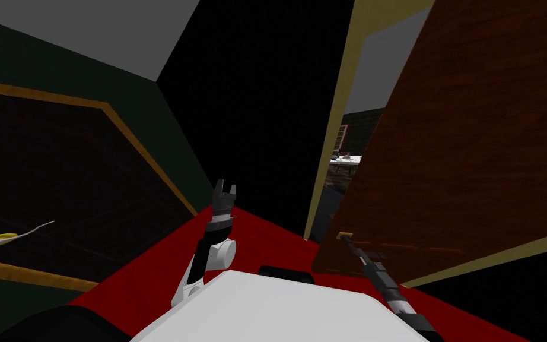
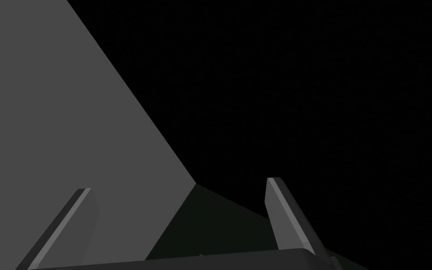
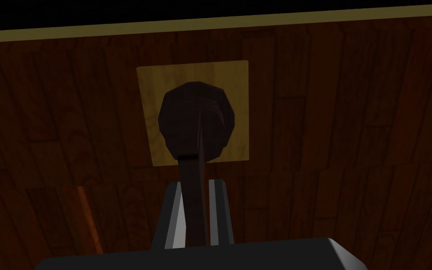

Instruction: Pull the door open

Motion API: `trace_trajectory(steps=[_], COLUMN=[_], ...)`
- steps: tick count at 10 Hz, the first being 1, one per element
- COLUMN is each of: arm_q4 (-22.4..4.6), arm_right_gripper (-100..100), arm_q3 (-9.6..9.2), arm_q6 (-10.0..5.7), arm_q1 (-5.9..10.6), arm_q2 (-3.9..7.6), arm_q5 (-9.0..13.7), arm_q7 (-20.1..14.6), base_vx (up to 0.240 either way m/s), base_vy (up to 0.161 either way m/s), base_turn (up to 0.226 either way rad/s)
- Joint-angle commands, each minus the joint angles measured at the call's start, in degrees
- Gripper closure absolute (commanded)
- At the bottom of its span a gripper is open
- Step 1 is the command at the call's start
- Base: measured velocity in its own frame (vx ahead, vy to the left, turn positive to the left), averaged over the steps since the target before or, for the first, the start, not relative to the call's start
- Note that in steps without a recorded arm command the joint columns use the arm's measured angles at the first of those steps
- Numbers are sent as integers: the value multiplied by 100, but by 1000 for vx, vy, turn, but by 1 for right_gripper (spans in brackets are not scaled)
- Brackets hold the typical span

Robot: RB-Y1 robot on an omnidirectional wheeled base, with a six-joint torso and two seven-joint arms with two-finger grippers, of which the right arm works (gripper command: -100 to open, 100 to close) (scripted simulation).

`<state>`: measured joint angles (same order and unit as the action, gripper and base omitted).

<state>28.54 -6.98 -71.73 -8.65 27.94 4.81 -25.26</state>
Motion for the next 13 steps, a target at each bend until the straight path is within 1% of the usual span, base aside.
trace_trajectory(steps=[1,2,3,4,5,7,9,11,12,13], arm_q4=[85,37,20,1,0,4,29,54,54,81], arm_right_gripper=[100,100,100,100,100,100,100,100,100,100], arm_q3=[2,-14,-20,-28,-98,-110,-187,-263,-263,-345], arm_q6=[-105,-252,-305,-258,-158,-132,29,185,185,357], arm_q1=[-161,-235,-262,-210,-106,-81,72,222,222,386], arm_q2=[49,86,100,70,22,14,-39,-90,-90,-146], arm_q5=[2,-7,-11,-17,-4,1,30,58,58,89], arm_q7=[-17,-52,-65,-47,-8,2,60,118,118,180], base_vx=[-142,-176,-157,-62,-138,-151,-142,-209,-127,-199], base_vy=[-55,-44,-62,-26,-39,-28,-42,-42,-33,-69], base_turn=[123,135,104,17,57,39,39,66,12,63])
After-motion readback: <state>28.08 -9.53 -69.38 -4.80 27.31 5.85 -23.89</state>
